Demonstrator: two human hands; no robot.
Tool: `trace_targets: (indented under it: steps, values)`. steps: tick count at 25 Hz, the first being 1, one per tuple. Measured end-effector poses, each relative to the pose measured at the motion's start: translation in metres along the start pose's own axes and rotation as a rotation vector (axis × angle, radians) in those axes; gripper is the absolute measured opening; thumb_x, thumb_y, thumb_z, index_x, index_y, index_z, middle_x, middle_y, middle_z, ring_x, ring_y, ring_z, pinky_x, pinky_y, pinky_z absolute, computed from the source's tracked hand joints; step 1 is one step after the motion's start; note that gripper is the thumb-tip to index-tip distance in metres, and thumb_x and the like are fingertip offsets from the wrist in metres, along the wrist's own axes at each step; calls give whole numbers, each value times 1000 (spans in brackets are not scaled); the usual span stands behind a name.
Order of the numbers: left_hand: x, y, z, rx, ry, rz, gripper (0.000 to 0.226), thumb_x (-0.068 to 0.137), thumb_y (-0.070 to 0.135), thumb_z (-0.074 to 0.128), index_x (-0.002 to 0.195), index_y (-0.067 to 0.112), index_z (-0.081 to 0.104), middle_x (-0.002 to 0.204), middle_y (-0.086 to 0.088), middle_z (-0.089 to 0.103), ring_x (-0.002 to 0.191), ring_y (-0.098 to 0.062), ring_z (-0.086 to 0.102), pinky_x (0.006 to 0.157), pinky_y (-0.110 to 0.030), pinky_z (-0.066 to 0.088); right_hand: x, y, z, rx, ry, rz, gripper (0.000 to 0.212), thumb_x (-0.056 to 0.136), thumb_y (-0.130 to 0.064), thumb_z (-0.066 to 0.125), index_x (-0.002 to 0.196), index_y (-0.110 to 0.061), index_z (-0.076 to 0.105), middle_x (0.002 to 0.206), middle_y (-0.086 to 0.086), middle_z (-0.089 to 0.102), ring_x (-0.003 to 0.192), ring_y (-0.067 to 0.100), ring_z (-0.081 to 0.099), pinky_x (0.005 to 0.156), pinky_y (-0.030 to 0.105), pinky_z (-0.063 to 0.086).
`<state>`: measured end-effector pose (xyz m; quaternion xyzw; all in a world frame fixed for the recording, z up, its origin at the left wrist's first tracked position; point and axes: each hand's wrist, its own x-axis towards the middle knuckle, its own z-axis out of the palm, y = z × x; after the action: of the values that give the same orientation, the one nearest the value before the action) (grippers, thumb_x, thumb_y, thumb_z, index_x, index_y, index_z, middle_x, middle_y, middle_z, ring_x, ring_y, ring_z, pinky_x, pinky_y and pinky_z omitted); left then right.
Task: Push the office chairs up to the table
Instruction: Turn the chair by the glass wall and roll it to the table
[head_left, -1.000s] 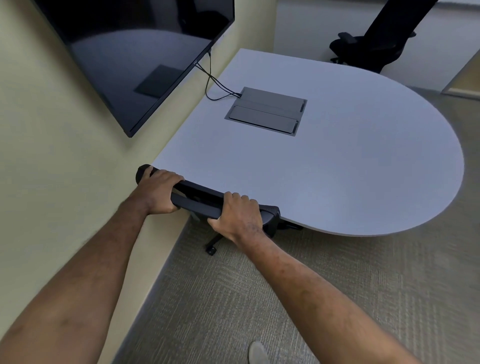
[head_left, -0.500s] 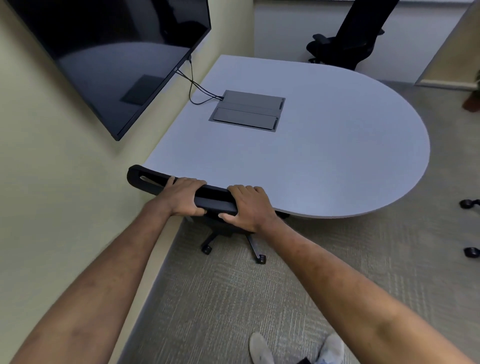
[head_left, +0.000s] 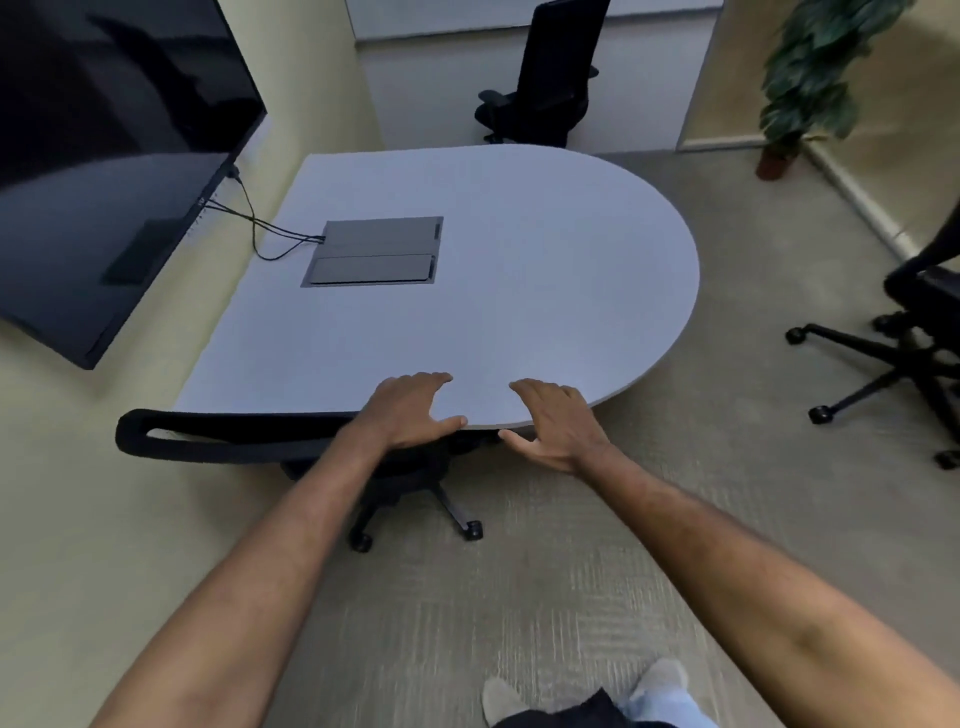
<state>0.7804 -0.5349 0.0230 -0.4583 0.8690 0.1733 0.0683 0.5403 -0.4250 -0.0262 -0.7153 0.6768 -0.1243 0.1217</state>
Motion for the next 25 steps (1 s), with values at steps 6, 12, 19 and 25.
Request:
trace_targets:
  steps: [6,12,19,25]
  values:
    - [78,128,37,94,-143,135,83,94,69,57,161,25,33,166,-2,37,150,-27,37,122,-46,27,-69,133,-38,-46,12,219,72,95,-61,55,152,-20,41,153,1,51,139,21,48,113,41,35]
    - [157,282,64,198,-181,262,80,95,67,56,159,23,37,161,-5,45,145,-28,43,119,-48,29,-148,268,-79,-118,17,416,70,99,-60,50,154,-20,39,157,-2,46,142,17,45,113,37,33]
    - [227,448,97,315,-201,414,81,97,68,53,157,17,37,160,-9,43,146,-30,42,119,-51,30,-236,400,-127,-112,59,679,69,99,-60,50,153,-19,40,157,2,47,142,20,45,113,38,34]
    - [294,551,119,394,-185,544,81,96,70,50,158,19,36,160,-11,45,143,-31,46,119,-50,31,-264,475,-132,-56,82,870,66,101,-58,47,153,-19,39,159,3,44,142,23,45,116,39,32]
